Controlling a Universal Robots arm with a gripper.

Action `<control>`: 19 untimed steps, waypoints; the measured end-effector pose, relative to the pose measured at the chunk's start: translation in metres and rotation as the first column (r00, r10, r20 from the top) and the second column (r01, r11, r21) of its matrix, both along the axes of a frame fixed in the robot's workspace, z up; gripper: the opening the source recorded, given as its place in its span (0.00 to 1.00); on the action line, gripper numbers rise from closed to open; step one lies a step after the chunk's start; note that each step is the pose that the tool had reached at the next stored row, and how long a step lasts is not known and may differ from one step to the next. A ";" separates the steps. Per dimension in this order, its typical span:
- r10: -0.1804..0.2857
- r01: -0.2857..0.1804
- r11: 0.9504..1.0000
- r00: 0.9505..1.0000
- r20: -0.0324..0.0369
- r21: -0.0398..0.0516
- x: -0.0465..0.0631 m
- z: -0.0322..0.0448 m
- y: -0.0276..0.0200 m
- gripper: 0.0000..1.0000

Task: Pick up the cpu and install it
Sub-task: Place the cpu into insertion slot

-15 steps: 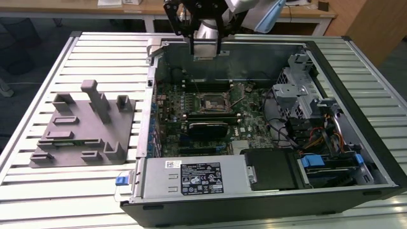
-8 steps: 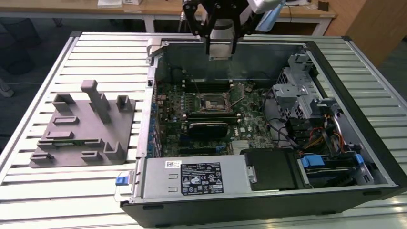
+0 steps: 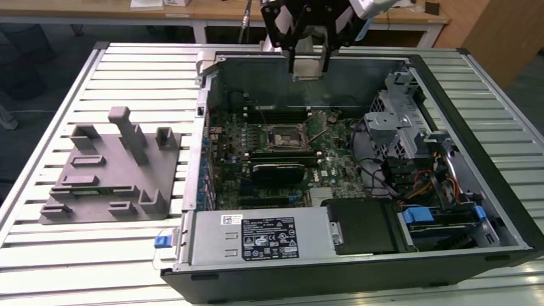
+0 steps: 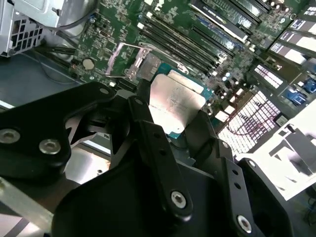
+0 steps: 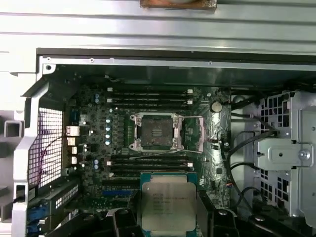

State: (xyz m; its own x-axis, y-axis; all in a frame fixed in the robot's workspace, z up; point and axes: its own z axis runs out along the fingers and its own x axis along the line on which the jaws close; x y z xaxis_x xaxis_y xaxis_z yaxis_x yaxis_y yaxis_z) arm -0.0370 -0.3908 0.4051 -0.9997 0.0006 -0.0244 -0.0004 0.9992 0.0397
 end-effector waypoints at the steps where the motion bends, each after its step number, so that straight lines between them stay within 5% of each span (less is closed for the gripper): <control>1: 0.000 0.000 1.000 1.000 0.000 0.000 0.001 0.0000 0.0000 0.53; 7: -0.004 0.004 1.000 1.000 0.000 -0.002 0.002 -0.0001 0.0000 0.53; 11: -0.055 0.055 0.998 0.998 0.001 -0.004 0.002 -0.0004 0.0001 0.53; 15: -0.127 0.127 0.992 0.992 0.001 -0.005 0.002 -0.0011 0.0002 0.53; 19: -0.199 0.199 0.980 0.980 0.001 -0.005 0.002 -0.0021 0.0002 0.53</control>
